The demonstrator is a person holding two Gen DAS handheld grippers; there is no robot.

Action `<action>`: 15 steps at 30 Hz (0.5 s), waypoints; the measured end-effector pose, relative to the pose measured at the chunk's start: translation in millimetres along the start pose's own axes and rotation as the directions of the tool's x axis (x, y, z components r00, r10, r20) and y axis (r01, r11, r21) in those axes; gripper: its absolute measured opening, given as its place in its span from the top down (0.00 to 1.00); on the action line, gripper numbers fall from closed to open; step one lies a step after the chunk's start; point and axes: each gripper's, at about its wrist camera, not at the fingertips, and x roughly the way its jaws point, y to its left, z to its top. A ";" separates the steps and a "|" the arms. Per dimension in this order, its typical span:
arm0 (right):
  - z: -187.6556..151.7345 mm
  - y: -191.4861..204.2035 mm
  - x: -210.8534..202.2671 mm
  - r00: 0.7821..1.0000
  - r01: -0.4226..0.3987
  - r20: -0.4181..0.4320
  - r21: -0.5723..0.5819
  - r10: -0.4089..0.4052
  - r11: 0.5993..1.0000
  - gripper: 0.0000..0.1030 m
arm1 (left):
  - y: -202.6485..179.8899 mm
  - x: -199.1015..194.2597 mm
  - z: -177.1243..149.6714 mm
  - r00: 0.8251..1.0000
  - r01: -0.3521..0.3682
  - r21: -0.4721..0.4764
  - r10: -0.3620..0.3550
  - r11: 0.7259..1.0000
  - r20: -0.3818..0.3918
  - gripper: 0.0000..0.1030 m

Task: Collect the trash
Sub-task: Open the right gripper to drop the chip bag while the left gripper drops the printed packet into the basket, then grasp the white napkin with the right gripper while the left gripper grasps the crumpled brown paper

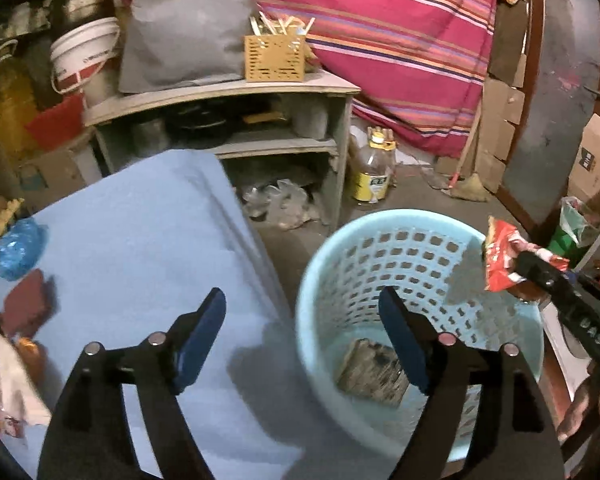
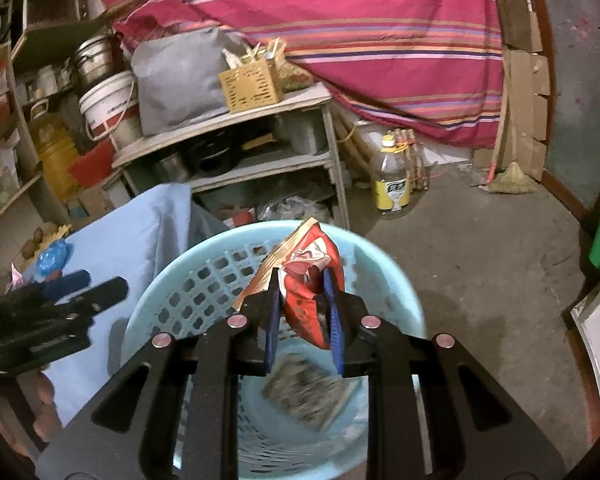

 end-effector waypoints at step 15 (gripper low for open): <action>-5.8 66.9 0.7 0.999 -0.005 0.044 -0.012 0.006 1.000 0.04 | 101.4 -88.2 -43.8 0.979 -0.168 -0.076 0.175 0.983 0.108 0.06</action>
